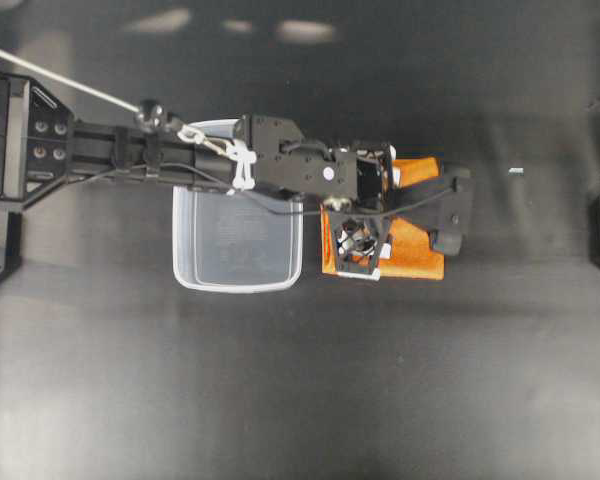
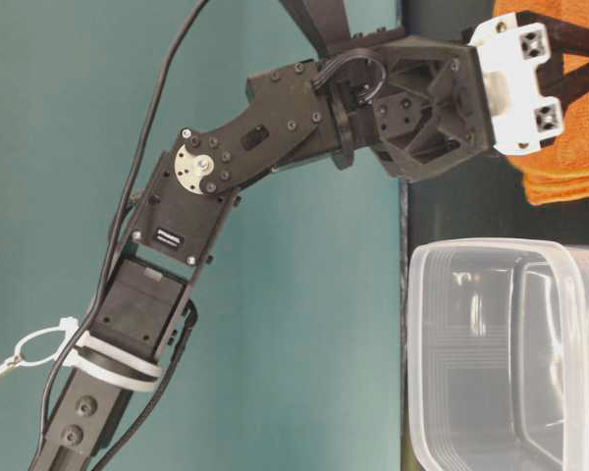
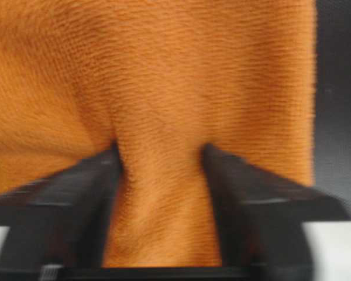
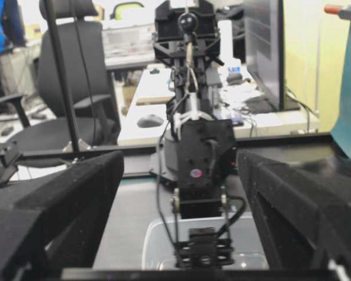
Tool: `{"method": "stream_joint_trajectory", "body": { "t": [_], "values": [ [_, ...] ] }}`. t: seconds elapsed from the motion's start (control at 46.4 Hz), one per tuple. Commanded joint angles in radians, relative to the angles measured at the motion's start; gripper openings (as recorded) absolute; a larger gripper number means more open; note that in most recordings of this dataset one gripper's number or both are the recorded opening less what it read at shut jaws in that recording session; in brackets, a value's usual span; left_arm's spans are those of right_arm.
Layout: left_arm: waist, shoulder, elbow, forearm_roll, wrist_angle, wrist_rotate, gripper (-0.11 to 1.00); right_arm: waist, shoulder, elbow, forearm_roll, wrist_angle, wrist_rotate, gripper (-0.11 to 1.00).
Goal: Place the orange towel into the container with the left arm.
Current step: 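Close the left gripper on the towel's near edge, then lift the towel with the left gripper and carry it left over the container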
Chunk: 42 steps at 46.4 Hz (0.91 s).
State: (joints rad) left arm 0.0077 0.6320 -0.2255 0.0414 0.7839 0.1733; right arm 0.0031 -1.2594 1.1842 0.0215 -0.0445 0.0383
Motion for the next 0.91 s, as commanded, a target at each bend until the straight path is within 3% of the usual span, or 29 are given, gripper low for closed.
{"method": "stream_joint_trajectory", "body": {
  "t": [0.0,0.065,0.129,0.345,0.561,0.712,0.884],
  "values": [
    [-0.012,-0.014,0.000,0.005,0.002,0.005,0.31,0.002,0.008,-0.008,0.003,-0.011,0.000,0.76],
    [-0.012,-0.026,0.000,0.005,0.012,0.006,0.14,0.002,0.006,-0.009,0.003,-0.011,0.000,0.76],
    [-0.014,-0.046,-0.002,0.003,0.025,0.009,0.05,0.003,0.006,-0.009,0.003,-0.011,0.000,0.76],
    [-0.014,-0.181,-0.005,0.005,0.064,0.009,0.05,0.002,0.006,-0.008,0.003,-0.011,-0.002,0.76],
    [-0.020,-0.414,0.034,0.005,0.129,0.011,0.05,0.002,0.006,-0.008,0.002,-0.031,-0.002,0.76],
    [-0.012,-0.580,0.150,0.003,0.161,0.011,0.05,0.002,0.006,-0.005,0.003,-0.055,-0.006,0.76],
    [0.006,-0.730,0.373,0.005,0.161,0.008,0.05,0.002,0.008,0.000,0.003,-0.057,-0.005,0.76]
  ]
}}
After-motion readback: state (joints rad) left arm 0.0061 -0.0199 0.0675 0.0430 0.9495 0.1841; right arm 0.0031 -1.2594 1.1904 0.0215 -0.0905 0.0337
